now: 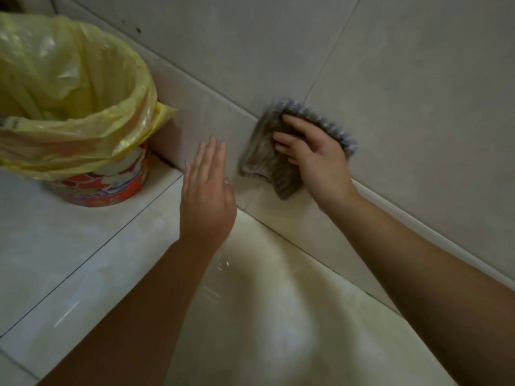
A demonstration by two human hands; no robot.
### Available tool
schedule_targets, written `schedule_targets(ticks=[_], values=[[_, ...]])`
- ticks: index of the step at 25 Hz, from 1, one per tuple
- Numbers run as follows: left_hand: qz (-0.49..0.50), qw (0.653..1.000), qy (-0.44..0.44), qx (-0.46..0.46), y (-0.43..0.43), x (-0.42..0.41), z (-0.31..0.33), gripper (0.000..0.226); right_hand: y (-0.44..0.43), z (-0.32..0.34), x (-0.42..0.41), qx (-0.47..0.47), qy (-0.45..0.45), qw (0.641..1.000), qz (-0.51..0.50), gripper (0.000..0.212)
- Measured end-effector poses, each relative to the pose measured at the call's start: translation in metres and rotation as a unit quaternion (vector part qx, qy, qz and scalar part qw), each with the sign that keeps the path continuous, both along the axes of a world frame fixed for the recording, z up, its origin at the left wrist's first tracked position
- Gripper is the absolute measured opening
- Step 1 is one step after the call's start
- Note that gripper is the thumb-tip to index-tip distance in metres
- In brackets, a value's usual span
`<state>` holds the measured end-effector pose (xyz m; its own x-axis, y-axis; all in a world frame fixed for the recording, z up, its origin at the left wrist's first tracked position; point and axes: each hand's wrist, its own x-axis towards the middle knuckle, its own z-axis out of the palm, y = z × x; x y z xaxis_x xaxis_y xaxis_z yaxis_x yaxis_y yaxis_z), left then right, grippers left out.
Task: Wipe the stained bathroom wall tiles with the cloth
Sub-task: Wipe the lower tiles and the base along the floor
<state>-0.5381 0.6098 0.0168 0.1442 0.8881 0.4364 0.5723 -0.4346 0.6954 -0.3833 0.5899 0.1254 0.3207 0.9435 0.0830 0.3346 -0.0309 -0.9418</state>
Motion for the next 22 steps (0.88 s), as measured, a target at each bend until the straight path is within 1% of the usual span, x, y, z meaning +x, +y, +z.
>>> schedule_targets(ticks=[5, 10, 12, 14, 17, 20, 22], values=[[0.021, 1.000, -0.013, -0.020, 0.005, -0.003, -0.016, 0.064, 0.052, -0.065, -0.026, -0.106, -0.059, 0.986, 0.110, 0.049], [0.036, 0.997, -0.052, -0.048, 0.012, 0.001, -0.039, 0.064, 0.066, -0.111, -0.030, -0.208, -0.131, 0.953, 0.177, 0.055], [0.044, 0.995, -0.067, -0.064, 0.010, 0.008, -0.046, 0.064, 0.069, -0.117, -0.028, -0.255, -0.121, 0.941, 0.189, 0.056], [0.042, 0.994, -0.064, -0.073, 0.003, 0.014, -0.048, 0.064, 0.065, -0.119, -0.026, -0.281, -0.116, 0.929, 0.212, 0.055], [0.021, 0.997, -0.037, -0.066, -0.007, 0.017, -0.047, 0.062, 0.045, -0.138, -0.007, -0.307, -0.159, 0.914, 0.211, 0.051], [0.009, 0.998, -0.007, -0.055, -0.009, 0.012, -0.044, 0.063, 0.009, -0.165, 0.028, -0.309, -0.175, 0.918, 0.176, 0.046], [0.000, 0.998, 0.014, -0.059, -0.017, 0.013, -0.040, 0.062, -0.025, -0.166, 0.051, -0.329, -0.207, 0.909, 0.153, 0.043]])
